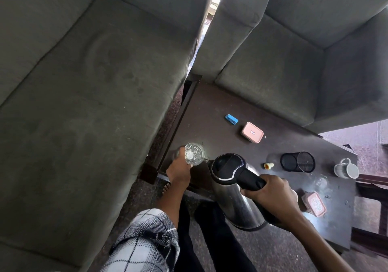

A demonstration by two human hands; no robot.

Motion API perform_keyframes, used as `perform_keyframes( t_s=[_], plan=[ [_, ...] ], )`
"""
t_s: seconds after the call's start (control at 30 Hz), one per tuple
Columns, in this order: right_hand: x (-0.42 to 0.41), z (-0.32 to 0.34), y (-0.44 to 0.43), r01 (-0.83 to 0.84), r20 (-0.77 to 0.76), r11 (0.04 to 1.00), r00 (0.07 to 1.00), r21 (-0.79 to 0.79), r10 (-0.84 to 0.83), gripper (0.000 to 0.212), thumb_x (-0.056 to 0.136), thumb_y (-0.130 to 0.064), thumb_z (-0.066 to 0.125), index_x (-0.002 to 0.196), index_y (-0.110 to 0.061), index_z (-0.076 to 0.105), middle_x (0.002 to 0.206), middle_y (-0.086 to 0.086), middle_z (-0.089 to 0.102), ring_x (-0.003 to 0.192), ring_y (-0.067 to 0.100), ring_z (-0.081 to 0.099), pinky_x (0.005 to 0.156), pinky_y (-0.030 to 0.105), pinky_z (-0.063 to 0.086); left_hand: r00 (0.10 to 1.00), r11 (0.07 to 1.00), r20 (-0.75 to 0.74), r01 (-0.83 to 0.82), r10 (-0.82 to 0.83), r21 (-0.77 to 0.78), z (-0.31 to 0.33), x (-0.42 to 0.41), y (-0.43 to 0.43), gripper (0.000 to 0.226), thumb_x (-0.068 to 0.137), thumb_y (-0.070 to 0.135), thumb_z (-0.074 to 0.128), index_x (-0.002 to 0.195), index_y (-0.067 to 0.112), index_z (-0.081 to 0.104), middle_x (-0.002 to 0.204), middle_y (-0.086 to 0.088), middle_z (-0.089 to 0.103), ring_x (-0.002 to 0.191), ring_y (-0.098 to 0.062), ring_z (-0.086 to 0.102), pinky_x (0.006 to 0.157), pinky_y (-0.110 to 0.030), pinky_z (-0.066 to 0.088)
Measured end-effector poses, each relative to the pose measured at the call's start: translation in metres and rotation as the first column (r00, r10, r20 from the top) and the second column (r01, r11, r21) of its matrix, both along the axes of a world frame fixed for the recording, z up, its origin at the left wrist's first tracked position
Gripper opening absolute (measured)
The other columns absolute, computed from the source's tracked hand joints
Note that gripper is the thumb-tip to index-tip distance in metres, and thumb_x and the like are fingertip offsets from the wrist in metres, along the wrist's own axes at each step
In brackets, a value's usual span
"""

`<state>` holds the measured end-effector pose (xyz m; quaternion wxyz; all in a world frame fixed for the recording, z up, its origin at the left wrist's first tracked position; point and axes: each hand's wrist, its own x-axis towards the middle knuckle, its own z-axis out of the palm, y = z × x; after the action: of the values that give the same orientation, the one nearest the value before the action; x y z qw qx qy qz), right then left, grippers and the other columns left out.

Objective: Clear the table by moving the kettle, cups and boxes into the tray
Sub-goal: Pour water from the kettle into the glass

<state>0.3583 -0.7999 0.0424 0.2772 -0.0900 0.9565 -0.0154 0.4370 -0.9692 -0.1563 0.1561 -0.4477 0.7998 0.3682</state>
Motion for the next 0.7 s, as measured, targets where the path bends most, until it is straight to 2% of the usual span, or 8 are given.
perform_keyframes(
  t_s=[0.7],
  plan=[
    [0.0008, 0.001, 0.001, 0.012, 0.026, 1.0, 1.0, -0.003, -0.012, 0.039, 0.06, -0.052, 0.073, 0.069, -0.017, 0.061, 0.067, 0.003, 0.066, 0.067, 0.024, 0.063, 0.063, 0.033, 0.052, 1.0, 1.0, -0.008, 0.011, -0.011, 0.0, -0.0031, 0.0014, -0.0015, 0.047, 0.086, 0.024, 0.061, 0.125, 0.025, 0.034, 0.113, -0.007, 0.063, 0.099, -0.032, 0.063, 0.074, -0.039, 0.048]
  ],
)
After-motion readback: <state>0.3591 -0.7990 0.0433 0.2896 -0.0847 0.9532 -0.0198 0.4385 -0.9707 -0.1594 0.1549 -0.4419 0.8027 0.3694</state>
